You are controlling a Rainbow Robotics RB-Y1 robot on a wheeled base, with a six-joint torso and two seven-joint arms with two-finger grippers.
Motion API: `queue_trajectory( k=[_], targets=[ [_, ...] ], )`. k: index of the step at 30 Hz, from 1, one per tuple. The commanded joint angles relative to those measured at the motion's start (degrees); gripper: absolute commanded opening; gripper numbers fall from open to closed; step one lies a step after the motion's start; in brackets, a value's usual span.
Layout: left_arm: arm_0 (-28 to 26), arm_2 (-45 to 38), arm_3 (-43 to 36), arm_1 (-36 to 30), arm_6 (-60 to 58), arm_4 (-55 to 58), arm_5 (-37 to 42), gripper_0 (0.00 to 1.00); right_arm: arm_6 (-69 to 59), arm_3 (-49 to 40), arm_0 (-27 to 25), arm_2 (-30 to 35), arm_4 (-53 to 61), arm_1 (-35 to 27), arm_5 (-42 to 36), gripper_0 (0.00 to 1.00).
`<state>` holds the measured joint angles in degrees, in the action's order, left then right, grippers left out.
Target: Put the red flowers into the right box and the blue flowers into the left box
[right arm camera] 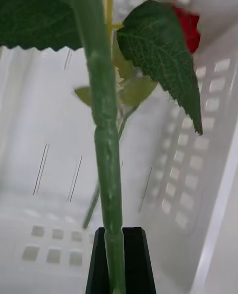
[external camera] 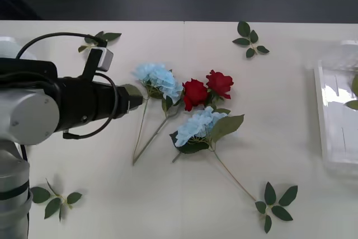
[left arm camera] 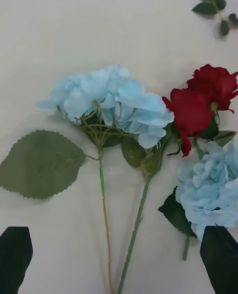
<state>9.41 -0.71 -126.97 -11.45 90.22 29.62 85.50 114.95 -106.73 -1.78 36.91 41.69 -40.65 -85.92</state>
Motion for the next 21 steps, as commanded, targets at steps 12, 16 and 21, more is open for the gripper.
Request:
queue_trajectory(
  k=[12, 16, 21],
  targets=[
    [6.3, 9.9, 10.0, -1.6, -9.5, -17.4, 1.0, 1.00, -23.9, -0.8, 0.2, -10.5, -14.2, 0.0, 0.8, 0.00],
    [8.6, 12.2, 14.8, -1.6, -9.7, -20.6, 0.9, 1.00, -24.8, -0.8, 0.3, -11.0, -14.6, 0.0, 0.6, 0.00],
    [10.8, 13.5, 19.4, -1.5, -10.1, -22.3, 0.9, 1.00, -24.2, -0.8, 0.2, -11.2, -14.8, 0.0, -0.5, 0.14]
  ],
)
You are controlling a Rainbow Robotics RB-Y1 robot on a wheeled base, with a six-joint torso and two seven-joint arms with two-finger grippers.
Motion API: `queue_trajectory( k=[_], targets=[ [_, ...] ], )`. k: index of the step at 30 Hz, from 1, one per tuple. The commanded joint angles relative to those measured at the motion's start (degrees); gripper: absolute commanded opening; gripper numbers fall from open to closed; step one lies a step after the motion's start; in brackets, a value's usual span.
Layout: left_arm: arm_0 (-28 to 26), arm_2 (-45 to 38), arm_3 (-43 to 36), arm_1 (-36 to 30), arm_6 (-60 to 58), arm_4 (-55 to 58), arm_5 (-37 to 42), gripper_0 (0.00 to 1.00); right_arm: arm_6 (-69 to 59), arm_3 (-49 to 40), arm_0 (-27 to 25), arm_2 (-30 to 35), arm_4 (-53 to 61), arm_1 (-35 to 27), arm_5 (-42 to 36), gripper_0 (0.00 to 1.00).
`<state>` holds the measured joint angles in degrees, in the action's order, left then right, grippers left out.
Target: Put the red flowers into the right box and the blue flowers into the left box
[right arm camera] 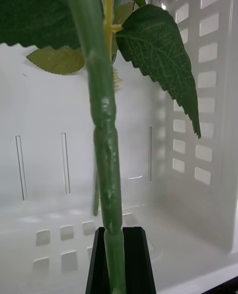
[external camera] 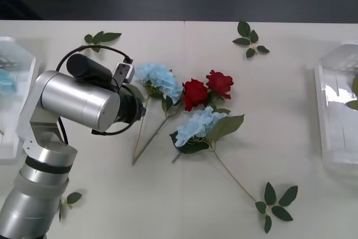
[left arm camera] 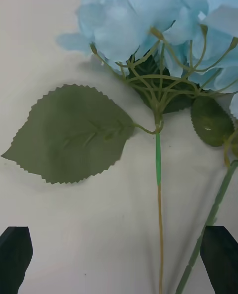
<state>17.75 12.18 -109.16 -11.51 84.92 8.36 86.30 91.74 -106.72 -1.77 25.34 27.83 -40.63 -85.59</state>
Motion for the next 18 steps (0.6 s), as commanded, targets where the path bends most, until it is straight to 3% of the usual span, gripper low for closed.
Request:
queue_trajectory(
  k=[1, 2, 3, 5, 18],
  targets=[
    [3.0, 0.6, 2.6, -1.1, -4.8, -1.2, 0.1, 1.00, -1.0, -0.8, 0.3, 0.3, -1.0, -0.1, -0.8, 0.41],
    [3.3, 0.6, 3.3, -1.0, -4.8, -1.2, 0.0, 1.00, -1.0, -0.8, 0.3, 0.2, -1.0, -0.1, -0.8, 0.56],
    [3.9, 0.6, 4.5, -0.7, -4.8, -1.2, -0.2, 1.00, -1.0, -0.9, 0.3, 0.2, -1.0, -0.1, -0.8, 0.64],
    [4.4, 0.6, 5.9, 0.0, -4.8, -1.8, -0.6, 1.00, -1.0, -0.9, 0.3, 0.3, -1.0, -0.1, -0.8, 0.71],
    [4.8, 1.8, 14.0, 4.5, -4.8, -4.8, -6.8, 1.00, -2.2, -1.7, 0.5, 0.5, 1.3, -0.1, -2.2, 0.74]
  ],
)
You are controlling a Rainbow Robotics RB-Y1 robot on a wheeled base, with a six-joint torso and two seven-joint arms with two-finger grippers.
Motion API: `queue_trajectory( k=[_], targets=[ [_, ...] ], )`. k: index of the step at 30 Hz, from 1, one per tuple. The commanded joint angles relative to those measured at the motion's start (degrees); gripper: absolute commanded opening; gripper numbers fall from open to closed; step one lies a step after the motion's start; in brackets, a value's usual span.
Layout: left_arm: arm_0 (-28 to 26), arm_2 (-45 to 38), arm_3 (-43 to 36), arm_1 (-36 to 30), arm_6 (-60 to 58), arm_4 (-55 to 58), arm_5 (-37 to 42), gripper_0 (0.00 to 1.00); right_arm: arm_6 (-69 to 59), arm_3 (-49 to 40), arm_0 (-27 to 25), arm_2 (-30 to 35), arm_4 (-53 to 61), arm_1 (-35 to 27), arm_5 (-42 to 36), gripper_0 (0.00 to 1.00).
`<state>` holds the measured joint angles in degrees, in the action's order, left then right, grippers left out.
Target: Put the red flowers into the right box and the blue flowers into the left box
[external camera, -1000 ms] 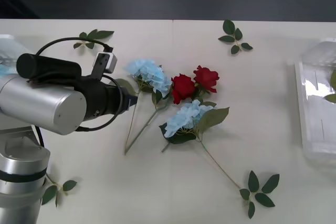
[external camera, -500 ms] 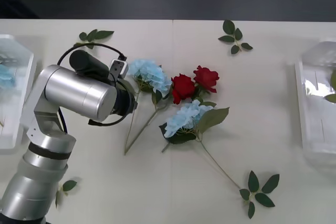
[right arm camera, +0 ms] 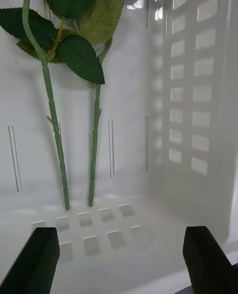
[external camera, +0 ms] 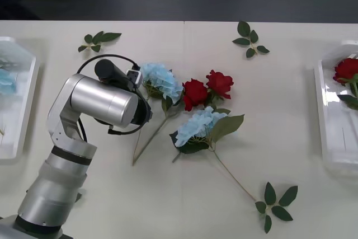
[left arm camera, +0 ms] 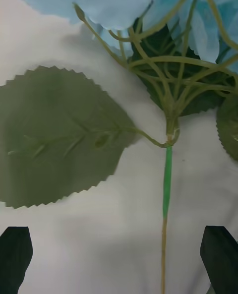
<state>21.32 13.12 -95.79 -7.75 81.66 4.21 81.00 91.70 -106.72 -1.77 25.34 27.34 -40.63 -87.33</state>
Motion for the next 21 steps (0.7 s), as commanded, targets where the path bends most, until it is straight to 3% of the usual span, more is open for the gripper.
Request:
queue_trajectory(
  k=[1, 12, 16, 18, 21],
  targets=[
    [1.4, 1.1, 1.2, 0.8, -1.6, -0.6, -1.7, 1.00, -2.2, -2.2, 0.7, 0.5, 2.2, -0.1, -1.0, 0.74],
    [3.0, 3.1, 6.0, 0.8, -1.9, -0.7, -3.7, 0.98, -7.2, -10.3, 2.5, 0.6, 14.3, -0.1, -5.9, 0.74],
    [3.0, 3.4, 6.0, 0.8, -1.8, -0.7, -3.7, 0.28, -11.4, -13.0, 3.6, -3.0, 15.2, 0.0, -5.9, 0.74],
    [2.9, 3.5, 6.0, 0.8, -1.8, -0.7, -3.7, 0.03, -14.7, -14.1, 4.2, -5.6, 15.5, 0.0, -5.9, 0.74],
    [2.9, 3.8, 6.5, 0.8, -1.9, -0.8, -3.7, 0.00, -18.9, -14.1, 5.8, -9.2, 16.9, 0.0, -5.9, 0.74]
  ],
)
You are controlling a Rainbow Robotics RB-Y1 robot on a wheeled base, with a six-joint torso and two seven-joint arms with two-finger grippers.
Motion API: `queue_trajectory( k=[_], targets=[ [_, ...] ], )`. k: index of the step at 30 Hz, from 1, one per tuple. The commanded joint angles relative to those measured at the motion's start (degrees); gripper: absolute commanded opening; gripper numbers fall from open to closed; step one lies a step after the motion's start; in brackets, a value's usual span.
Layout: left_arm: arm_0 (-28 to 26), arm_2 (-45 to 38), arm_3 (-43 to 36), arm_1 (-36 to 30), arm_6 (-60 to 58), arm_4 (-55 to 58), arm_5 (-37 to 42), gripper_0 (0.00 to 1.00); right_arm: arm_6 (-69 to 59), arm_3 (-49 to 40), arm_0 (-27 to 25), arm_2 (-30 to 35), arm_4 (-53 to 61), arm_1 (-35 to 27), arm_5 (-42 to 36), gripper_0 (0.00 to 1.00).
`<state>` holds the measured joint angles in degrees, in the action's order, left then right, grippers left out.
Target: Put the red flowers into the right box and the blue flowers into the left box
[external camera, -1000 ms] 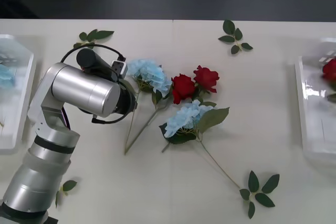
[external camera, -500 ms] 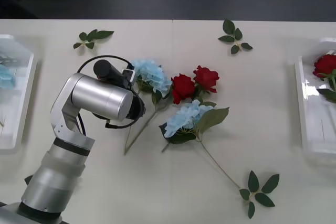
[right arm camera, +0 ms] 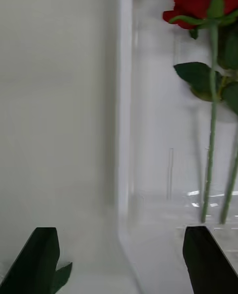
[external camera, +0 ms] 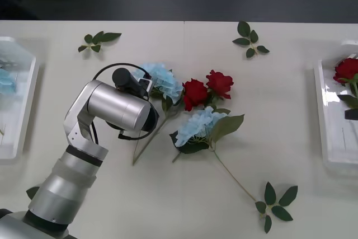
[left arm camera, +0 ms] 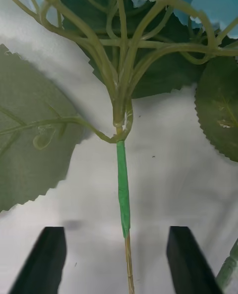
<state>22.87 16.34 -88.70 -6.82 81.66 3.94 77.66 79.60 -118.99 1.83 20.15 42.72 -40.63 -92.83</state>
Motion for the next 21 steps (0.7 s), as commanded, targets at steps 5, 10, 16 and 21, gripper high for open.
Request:
queue_trajectory(
  k=[5, 10, 16, 21],
  targets=[
    [1.3, 1.0, -0.4, -0.1, -1.9, -0.6, -0.3, 0.00, -13.1, -1.9, 5.1, -9.0, 2.5, 2.0, -0.1, 0.74],
    [1.3, 1.0, 0.0, -0.1, -1.9, -0.6, -0.3, 0.00, -16.5, -1.9, 8.1, -11.9, 2.0, 4.9, 0.4, 0.74],
    [1.1, -0.2, -1.8, -0.3, -1.9, 0.9, -0.2, 0.00, -17.6, -1.8, 9.9, -17.4, 1.5, 8.2, 3.4, 0.74],
    [-1.2, -2.5, -9.3, -2.4, -2.1, 5.7, 0.0, 0.00, -14.5, -1.8, 11.3, -23.5, 1.0, 9.0, 3.5, 0.74]
  ],
)
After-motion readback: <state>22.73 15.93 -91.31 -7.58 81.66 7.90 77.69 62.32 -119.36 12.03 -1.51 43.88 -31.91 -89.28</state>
